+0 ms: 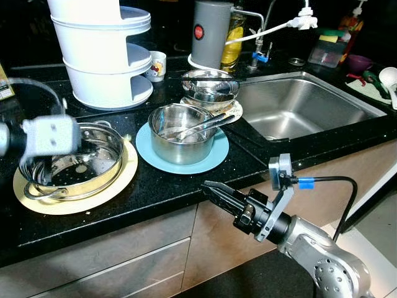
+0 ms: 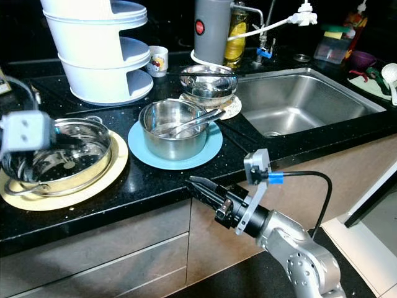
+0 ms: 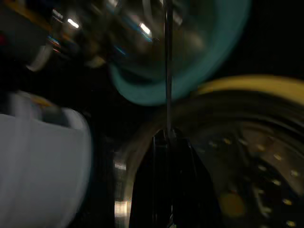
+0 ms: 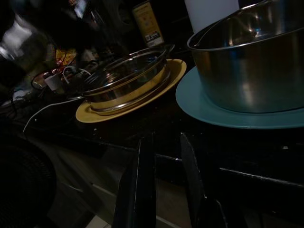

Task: Kitchen organization

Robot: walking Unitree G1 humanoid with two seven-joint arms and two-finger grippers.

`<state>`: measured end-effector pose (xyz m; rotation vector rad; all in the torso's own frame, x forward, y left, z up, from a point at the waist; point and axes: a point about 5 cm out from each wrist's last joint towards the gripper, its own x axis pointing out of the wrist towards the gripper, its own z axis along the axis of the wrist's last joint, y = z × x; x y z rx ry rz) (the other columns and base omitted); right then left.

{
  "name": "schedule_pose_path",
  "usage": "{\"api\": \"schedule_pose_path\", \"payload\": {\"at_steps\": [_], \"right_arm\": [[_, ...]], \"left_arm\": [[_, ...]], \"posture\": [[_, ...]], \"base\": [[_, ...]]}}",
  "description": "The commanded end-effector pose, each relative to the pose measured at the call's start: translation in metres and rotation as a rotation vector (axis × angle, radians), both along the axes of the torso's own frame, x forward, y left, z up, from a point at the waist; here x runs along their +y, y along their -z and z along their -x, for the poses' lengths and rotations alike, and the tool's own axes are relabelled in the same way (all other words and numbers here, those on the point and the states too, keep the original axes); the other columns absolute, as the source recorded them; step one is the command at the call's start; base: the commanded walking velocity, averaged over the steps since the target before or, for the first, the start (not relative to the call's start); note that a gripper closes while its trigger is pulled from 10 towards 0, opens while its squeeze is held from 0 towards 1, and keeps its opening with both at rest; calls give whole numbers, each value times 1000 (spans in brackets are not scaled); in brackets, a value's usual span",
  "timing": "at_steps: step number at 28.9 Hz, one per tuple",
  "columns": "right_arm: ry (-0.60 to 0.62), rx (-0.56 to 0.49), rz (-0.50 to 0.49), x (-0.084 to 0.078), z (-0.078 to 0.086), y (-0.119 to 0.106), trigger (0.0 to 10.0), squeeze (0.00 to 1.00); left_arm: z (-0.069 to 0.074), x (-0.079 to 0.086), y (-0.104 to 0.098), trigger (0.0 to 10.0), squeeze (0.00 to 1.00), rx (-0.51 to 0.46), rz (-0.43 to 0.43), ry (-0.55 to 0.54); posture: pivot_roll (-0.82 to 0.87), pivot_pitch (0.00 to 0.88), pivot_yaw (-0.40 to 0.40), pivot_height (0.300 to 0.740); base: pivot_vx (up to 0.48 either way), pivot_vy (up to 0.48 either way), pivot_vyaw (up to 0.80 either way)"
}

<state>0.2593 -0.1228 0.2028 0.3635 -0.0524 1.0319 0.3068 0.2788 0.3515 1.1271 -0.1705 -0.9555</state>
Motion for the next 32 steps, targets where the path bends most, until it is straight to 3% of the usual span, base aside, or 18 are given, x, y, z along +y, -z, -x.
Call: {"api": "schedule_pose_path", "payload": {"at_steps": [1, 6, 8, 9, 11, 12, 13, 15, 16, 18, 21, 22, 25, 26, 27, 32], "right_arm": [[0, -9, -16, -1, 0, -3, 10000, 0], [-6, -14, -33, -1, 1, -5, 10000, 0], [-28, -16, -71, -1, 4, -11, 10000, 0], [-28, -16, -71, -1, 4, -11, 10000, 0], [-88, -35, -160, 1, 11, -27, 10000, 0], [-88, -35, -160, 1, 11, -27, 10000, 0], [-107, -50, -184, 1, 13, -34, 10000, 0], [-139, -92, -223, 3, 18, -50, 10000, 0], [-139, -92, -223, 3, 18, -50, 10000, 0], [-146, -137, -234, 8, 20, -65, 10000, 0], [-136, -191, -252, 13, 20, -84, 10000, 0], [-120, -212, -259, 15, 18, -93, 10000, 0], [-106, -216, -262, 16, 16, -99, 10000, 0], [-94, -207, -268, 17, 14, -102, 10000, 459], [-79, -199, -278, 17, 11, -107, 10000, 1000], [-93, -183, -286, 18, 9, -109, 10000, 1000]], "left_arm": [[9, 1, -28, 0, 0, 0, 82, 22], [14, -3, -47, 0, 0, 18, 200, 54], [15, -19, -61, 0, 0, 72, 406, 104], [15, -19, -61, 0, 0, 72, 406, 104], [5, -47, -61, 0, 0, 210, 662, 86], [5, -47, -61, 0, 0, 210, 662, 86], [0, -56, -59, 0, 0, 227, 737, 77], [-10, -69, -48, 0, 0, 178, 776, -28], [-10, -69, -48, 0, 0, 178, 776, -28], [-16, -75, -34, 0, 0, 65, 695, -122], [-15, -84, -34, 0, 0, 17, 773, -170], [-12, -92, -35, 0, 0, 24, 825, -203], [-9, -102, -34, 0, 0, 45, 867, -212], [-7, -108, -31, 0, 0, 66, 889, -204], [-4, -119, -25, 0, 0, 120, 925, -181], [0, -125, -18, 0, 0, 190, 923, -128]], "posture": [[18, 119, -43, 740], [18, 114, -38, 740], [20, 111, -38, 740], [20, 111, -38, 740], [12, 109, -32, 740], [12, 109, -32, 740], [11, 109, -29, 740], [2, 107, -26, 740], [2, 107, -26, 740], [-2, 106, -22, 740], [-4, 104, -22, 740], [-2, 105, -23, 740], [-2, 105, -23, 740], [-2, 108, -20, 740], [-4, 112, -21, 740], [-3, 118, -21, 740]], "base": [[0, 0, 0], [0, 0, 0], [0, 0, 0], [0, 0, 0], [0, 0, 0], [0, 0, 0], [0, 0, 0], [0, 0, 0], [0, 0, 0], [0, 0, 0], [0, 0, 0], [0, 0, 0], [0, 0, 0], [0, 0, 0], [0, 0, 0], [0, 0, 0]]}}
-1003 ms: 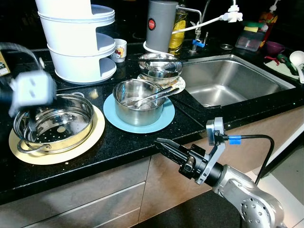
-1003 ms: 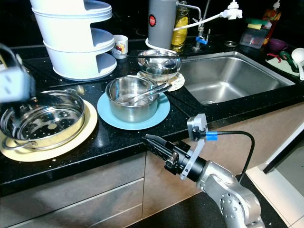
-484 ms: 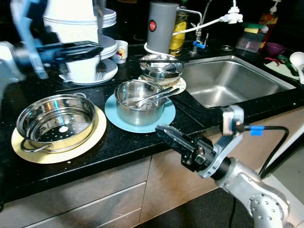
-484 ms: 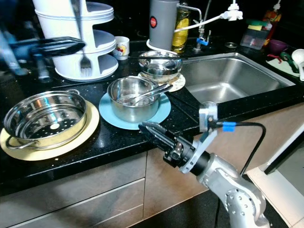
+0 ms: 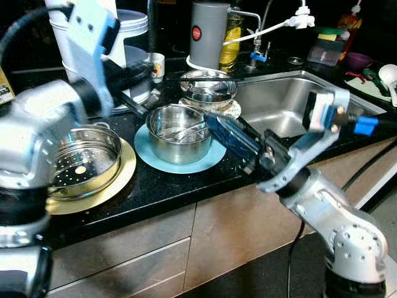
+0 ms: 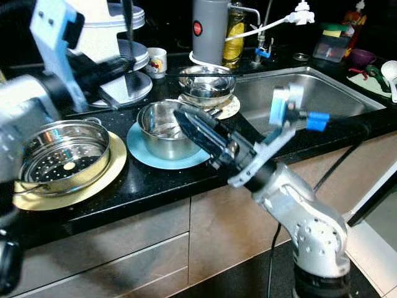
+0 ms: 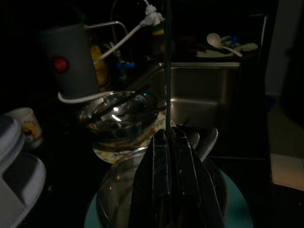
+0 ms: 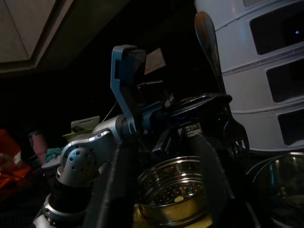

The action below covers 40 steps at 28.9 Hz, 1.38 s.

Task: Kitchen organization

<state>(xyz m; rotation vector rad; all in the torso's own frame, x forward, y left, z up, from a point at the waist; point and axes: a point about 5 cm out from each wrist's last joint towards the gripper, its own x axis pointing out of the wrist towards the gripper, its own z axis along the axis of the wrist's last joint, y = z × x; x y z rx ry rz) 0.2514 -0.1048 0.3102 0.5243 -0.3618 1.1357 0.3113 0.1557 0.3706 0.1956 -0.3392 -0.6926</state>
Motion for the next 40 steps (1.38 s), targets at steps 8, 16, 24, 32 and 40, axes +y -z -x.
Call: {"api": "schedule_pose_path", "payload": {"at_steps": [8, 16, 24, 32, 40], "right_arm": [[-53, 9, 9, 5, 0, -8, 10000, 1000], [-85, 15, 43, 8, 2, -10, 10000, 0], [-174, 12, 42, 14, 8, -11, 10000, 0], [-132, -18, 210, 28, 7, -1, 10000, 0], [-75, -9, 272, 35, -4, 6, 10000, 0]], "left_arm": [[24, 0, 15, 0, 0, 147, -116, 234], [42, -3, 20, 0, 0, 233, -58, 359], [52, -3, 29, 0, 0, 284, -58, 409], [57, -9, 39, 0, 0, 328, -50, 450], [66, -11, 43, 0, 0, 332, -61, 488]], "posture": [[-4, 125, -25, 740], [-3, 128, -34, 740], [-3, 132, -41, 740], [-9, 136, -46, 740], [-11, 134, -55, 740]], "base": [[0, 0, 0], [0, 0, 0], [0, 0, 0], [0, 0, 0], [0, 0, 0]]}}
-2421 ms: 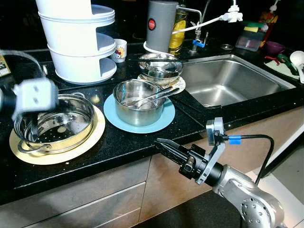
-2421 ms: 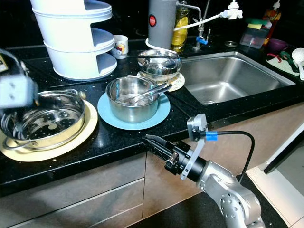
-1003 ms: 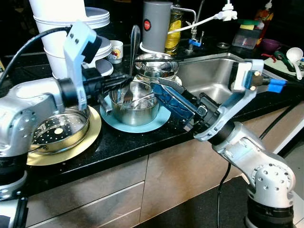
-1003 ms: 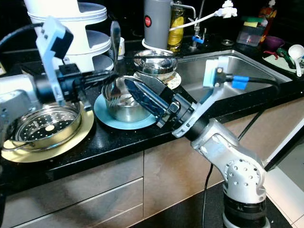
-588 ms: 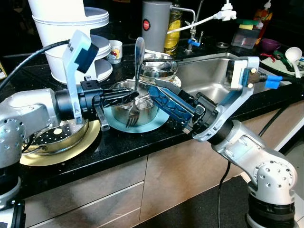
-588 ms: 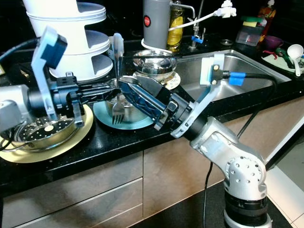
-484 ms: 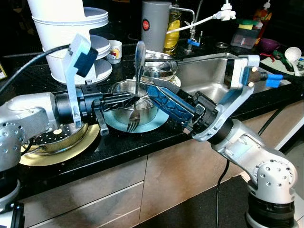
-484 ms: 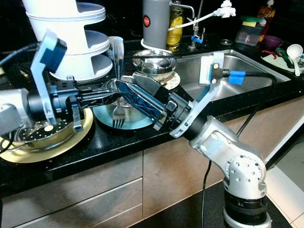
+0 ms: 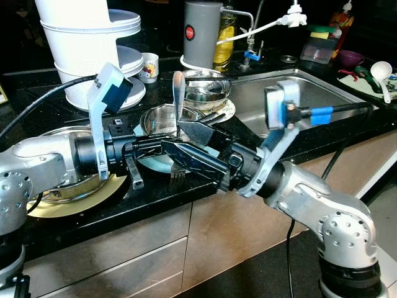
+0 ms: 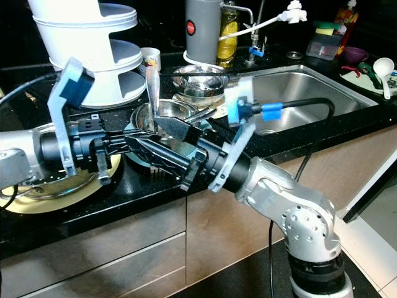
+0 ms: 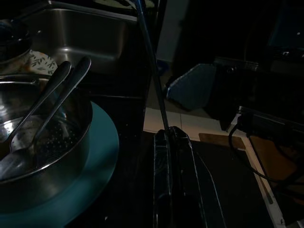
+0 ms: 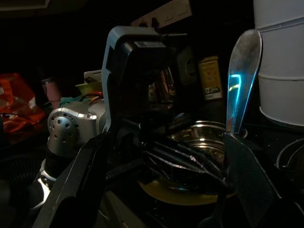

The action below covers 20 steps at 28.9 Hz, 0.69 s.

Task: Kitchen organization

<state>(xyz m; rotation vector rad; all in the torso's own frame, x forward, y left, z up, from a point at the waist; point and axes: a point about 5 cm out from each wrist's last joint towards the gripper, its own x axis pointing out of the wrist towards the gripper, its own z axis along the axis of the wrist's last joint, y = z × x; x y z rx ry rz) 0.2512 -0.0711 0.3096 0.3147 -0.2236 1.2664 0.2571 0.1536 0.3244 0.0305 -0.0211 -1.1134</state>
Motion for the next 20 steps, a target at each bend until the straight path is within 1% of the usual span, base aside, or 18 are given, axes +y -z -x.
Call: {"api": "schedule_pose_path", "payload": {"at_steps": [1, 4, 5, 8, 11, 15, 16, 20], "right_arm": [[34, 20, 31, 2, -5, 5, 10000, 0], [48, 18, 17, -1, -7, 3, 10000, 0], [65, 16, 4, -5, -8, 1, 10000, 0], [100, 16, -24, -15, -13, -2, 10000, 0], [107, 14, -37, -19, -15, -3, 10000, 0], [110, 15, -38, -20, -16, -3, 10000, 0], [109, 19, -32, -21, -17, -1, 10000, 0], [104, 22, -29, -20, -17, 0, 10000, 0]], "left_arm": [[12, -8, -3, 0, 0, -27, -11, 87], [11, -4, -2, 0, 0, -34, -18, 61], [11, 0, -2, 0, 0, -36, -21, 46], [11, 5, -3, 0, 0, -36, -21, 37], [14, 4, -3, 0, 0, -34, -15, 69], [14, 3, -3, 0, 0, -35, -16, 79], [16, 1, -3, 0, 0, -36, -9, 98], [17, -2, -3, 0, 0, -36, -6, 122]], "posture": [[-11, 134, -55, 740], [-11, 133, -57, 740], [-11, 131, -58, 740], [-12, 130, -55, 740], [-13, 130, -52, 740], [-13, 127, -49, 740], [-11, 124, -48, 740], [-11, 123, -48, 740]], "base": [[0, 0, 0], [0, 0, 0], [0, 0, 0], [0, 0, 0], [0, 0, 0], [0, 0, 0], [0, 0, 0], [0, 0, 0]]}}
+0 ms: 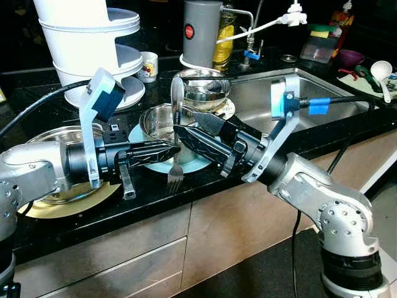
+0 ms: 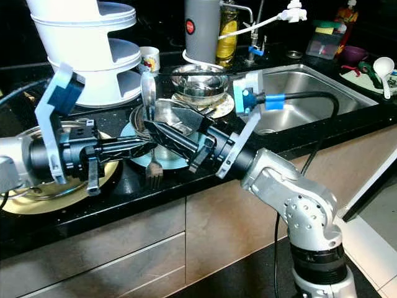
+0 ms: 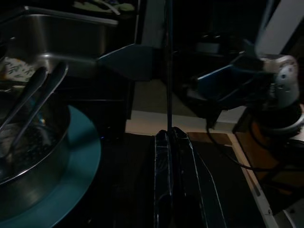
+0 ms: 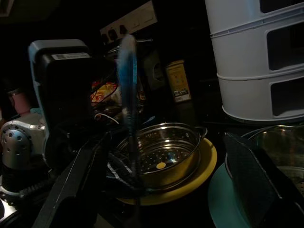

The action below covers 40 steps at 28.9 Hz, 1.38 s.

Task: Kitchen organization

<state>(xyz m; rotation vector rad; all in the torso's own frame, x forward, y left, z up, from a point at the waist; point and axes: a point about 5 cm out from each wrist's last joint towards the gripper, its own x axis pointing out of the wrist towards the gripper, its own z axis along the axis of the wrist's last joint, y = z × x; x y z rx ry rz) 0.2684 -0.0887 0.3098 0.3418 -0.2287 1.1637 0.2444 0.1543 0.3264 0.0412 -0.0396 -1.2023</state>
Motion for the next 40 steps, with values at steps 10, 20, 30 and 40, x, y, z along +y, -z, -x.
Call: {"api": "schedule_pose_path", "payload": {"at_steps": [10, 20, 30, 40], "right_arm": [[-51, 2, -8, 8, 2, 3, 10000, 0], [-46, 31, -45, 6, -1, 2, 0, 0], [-39, 33, -63, 5, -2, 2, 0, 0], [-23, 32, -89, 2, -4, -2, 0, 0]], "left_arm": [[8, -14, 7, 0, 0, 8, -4, 77], [7, -11, 7, 0, 0, 3, -15, 52], [9, -9, 8, 0, 0, 4, -19, 57], [6, -9, 9, 1020, 0, 18, -19, 37]], "posture": [[-10, 113, -42, 740], [-10, 104, -40, 740], [-11, 102, -39, 740], [-11, 108, -40, 740]], "base": [[0, 0, 0], [0, 0, 0], [0, 0, 0], [0, 0, 0]]}}
